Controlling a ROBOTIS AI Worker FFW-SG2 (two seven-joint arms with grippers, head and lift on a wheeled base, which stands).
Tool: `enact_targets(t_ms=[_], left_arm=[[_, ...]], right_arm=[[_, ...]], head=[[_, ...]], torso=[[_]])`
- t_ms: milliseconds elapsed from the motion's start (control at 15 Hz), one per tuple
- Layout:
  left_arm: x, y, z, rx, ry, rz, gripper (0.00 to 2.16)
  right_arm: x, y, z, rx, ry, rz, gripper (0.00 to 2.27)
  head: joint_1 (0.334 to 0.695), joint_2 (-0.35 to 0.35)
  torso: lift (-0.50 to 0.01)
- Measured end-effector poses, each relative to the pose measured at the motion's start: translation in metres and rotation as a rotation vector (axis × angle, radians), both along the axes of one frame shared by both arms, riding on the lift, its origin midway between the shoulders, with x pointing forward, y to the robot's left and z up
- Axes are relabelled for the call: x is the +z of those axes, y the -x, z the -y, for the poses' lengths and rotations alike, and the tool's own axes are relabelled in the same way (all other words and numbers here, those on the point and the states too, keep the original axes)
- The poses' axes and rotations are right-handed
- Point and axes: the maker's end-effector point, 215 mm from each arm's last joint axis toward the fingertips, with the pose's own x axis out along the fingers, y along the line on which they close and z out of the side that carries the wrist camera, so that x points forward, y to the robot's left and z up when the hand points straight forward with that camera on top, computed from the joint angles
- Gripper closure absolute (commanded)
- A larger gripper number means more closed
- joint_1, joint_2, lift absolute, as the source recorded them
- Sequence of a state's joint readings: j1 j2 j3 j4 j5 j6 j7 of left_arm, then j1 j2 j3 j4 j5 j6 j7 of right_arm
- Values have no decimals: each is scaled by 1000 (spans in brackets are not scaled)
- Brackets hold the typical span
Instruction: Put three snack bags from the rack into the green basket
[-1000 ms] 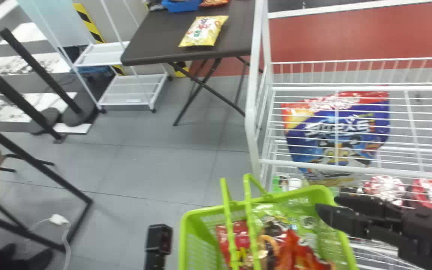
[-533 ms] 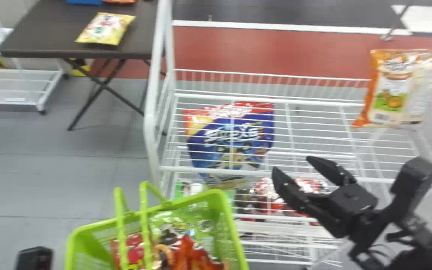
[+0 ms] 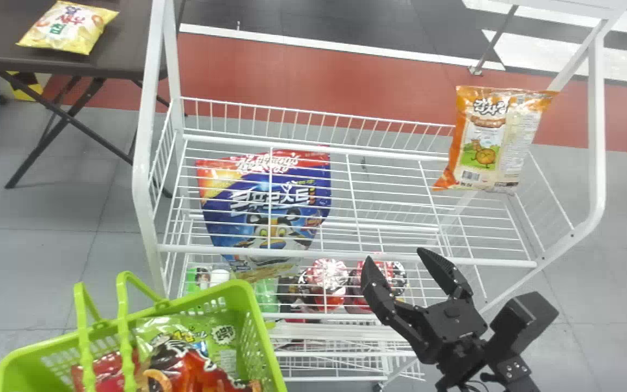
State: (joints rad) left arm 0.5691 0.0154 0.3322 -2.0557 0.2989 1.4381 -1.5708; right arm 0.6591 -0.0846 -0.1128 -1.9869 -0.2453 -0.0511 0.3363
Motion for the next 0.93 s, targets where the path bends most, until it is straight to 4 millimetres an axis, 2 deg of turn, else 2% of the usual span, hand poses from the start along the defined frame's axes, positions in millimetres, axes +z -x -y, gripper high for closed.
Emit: enact_targets(t_ms=[400, 933], left_arm=[[0, 0, -3, 7, -2, -2, 2148], [2, 1, -6, 12, -5, 2, 2148]], right_arm=[[-1, 4, 6, -19, 6, 2, 56], [2, 7, 5, -20, -3, 10, 66]], head=[[695, -266], [695, -258]], torso=[[0], [0]])
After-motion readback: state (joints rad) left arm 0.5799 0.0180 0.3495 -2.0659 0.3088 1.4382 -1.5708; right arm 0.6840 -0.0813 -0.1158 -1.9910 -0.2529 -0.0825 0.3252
